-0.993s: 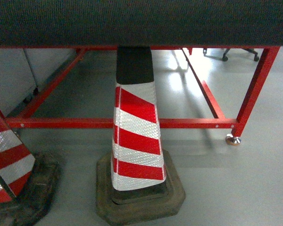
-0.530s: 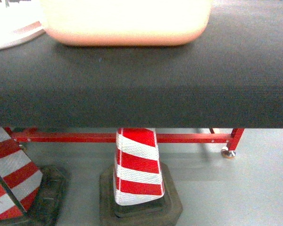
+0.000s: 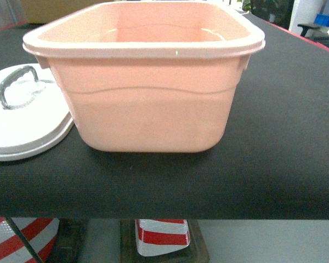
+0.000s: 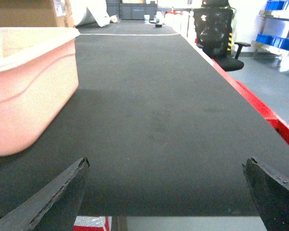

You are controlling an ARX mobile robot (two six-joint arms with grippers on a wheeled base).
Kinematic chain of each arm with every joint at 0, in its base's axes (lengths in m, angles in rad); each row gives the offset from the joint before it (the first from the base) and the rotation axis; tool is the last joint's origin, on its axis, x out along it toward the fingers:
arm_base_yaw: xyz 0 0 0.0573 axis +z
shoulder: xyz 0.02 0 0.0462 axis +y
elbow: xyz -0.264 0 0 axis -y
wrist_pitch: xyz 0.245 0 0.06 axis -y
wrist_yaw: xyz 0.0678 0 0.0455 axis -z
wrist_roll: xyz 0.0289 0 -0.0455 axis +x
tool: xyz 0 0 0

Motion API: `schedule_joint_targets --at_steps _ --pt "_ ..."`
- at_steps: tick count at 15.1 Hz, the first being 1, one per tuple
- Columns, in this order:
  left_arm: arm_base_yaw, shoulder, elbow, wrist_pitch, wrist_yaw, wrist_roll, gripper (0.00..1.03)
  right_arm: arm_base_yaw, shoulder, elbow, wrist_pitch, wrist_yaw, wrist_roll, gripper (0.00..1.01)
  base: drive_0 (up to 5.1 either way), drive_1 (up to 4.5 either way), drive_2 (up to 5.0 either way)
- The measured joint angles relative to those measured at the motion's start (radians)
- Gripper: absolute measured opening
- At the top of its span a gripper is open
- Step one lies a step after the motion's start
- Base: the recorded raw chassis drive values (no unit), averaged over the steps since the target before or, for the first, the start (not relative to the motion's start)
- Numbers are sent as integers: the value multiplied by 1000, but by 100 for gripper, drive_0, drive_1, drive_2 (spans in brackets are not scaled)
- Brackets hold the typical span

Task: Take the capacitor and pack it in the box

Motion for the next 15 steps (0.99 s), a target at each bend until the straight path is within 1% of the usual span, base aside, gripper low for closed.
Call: schedule_joint_targets --at_steps 15 --pt "0 0 0 0 2 1 44 0 0 0 -1 0 0 98 0 0 0"
